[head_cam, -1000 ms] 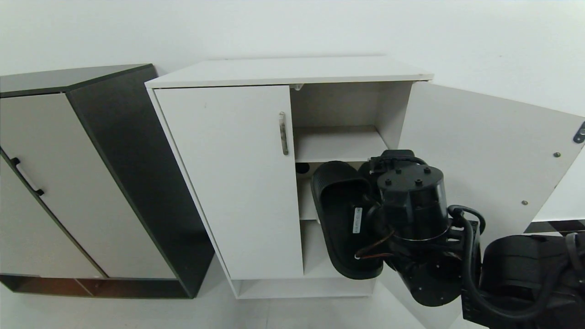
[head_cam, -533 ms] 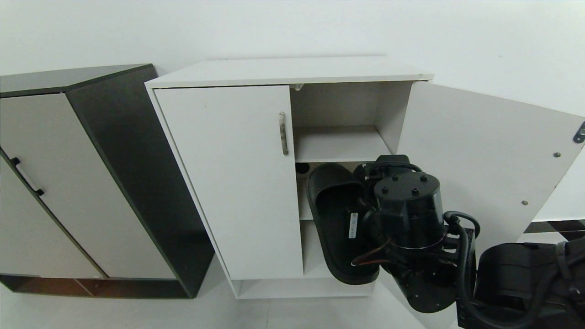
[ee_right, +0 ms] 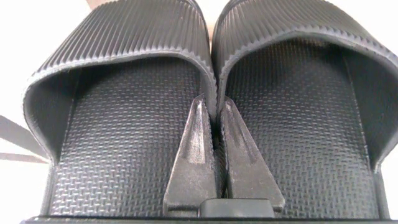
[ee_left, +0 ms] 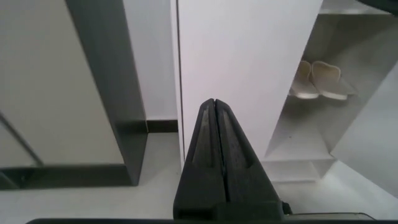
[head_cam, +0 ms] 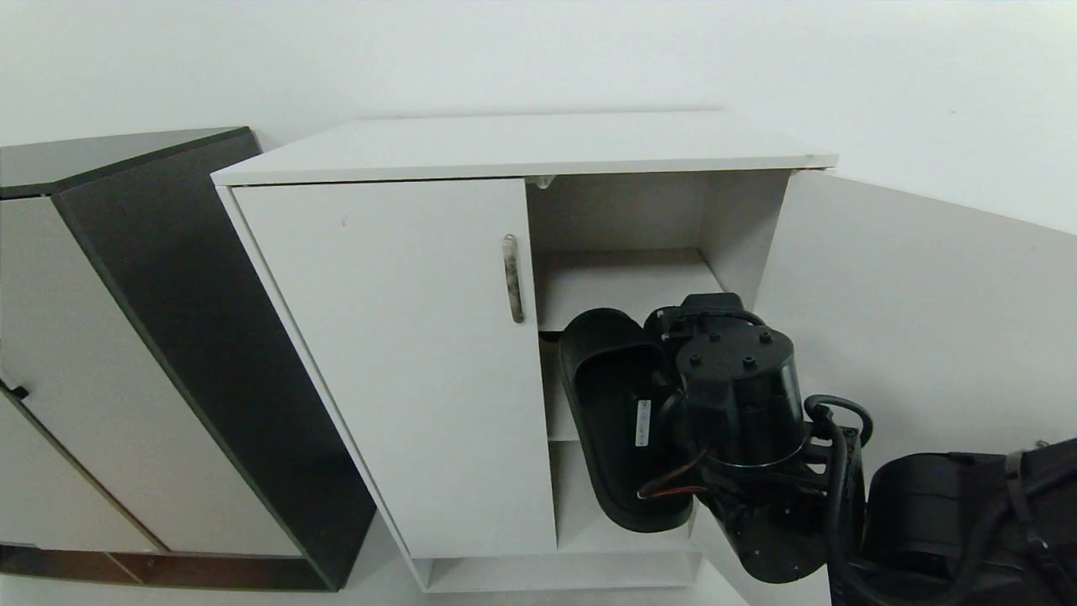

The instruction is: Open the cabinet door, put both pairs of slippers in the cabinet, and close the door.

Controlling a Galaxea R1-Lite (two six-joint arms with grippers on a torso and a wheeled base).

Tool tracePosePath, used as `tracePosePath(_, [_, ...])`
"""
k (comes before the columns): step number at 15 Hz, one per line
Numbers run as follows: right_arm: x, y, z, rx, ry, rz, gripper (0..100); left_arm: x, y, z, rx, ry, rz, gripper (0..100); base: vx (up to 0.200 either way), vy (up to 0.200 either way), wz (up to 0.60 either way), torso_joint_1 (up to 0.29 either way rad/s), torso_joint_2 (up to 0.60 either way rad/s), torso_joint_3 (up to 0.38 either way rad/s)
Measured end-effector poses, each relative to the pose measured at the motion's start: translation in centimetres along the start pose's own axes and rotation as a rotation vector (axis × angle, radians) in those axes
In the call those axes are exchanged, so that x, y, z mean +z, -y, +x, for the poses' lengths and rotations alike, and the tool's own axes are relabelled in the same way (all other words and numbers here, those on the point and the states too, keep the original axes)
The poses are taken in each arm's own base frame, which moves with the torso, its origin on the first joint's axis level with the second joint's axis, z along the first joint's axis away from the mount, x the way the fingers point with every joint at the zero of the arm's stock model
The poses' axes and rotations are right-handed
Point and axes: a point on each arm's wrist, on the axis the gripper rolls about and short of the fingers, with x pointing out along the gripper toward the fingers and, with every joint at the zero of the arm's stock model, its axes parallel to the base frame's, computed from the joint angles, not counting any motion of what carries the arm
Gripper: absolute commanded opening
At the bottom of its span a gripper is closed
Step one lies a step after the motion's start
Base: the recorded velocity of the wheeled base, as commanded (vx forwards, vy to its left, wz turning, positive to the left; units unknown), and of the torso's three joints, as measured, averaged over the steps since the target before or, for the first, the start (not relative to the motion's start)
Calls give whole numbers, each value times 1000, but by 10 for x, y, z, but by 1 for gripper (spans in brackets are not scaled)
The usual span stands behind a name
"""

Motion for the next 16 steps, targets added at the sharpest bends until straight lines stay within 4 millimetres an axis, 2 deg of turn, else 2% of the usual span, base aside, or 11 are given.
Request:
tracePosePath(7, [-1, 0, 0, -3, -3, -9, 0, 0, 0, 0, 0, 0, 0, 0, 200, 0, 0, 0, 4, 2])
tracePosePath(12, [-9, 5, 0, -14, -24, -30, 0, 0, 0, 0, -1, 0, 1, 0, 0, 0, 0, 0, 0, 0])
tracePosePath(16, [-5, 9, 14, -38, -16, -20, 0, 0, 0, 0, -1, 0, 2, 0, 0, 0, 0, 0, 0, 0])
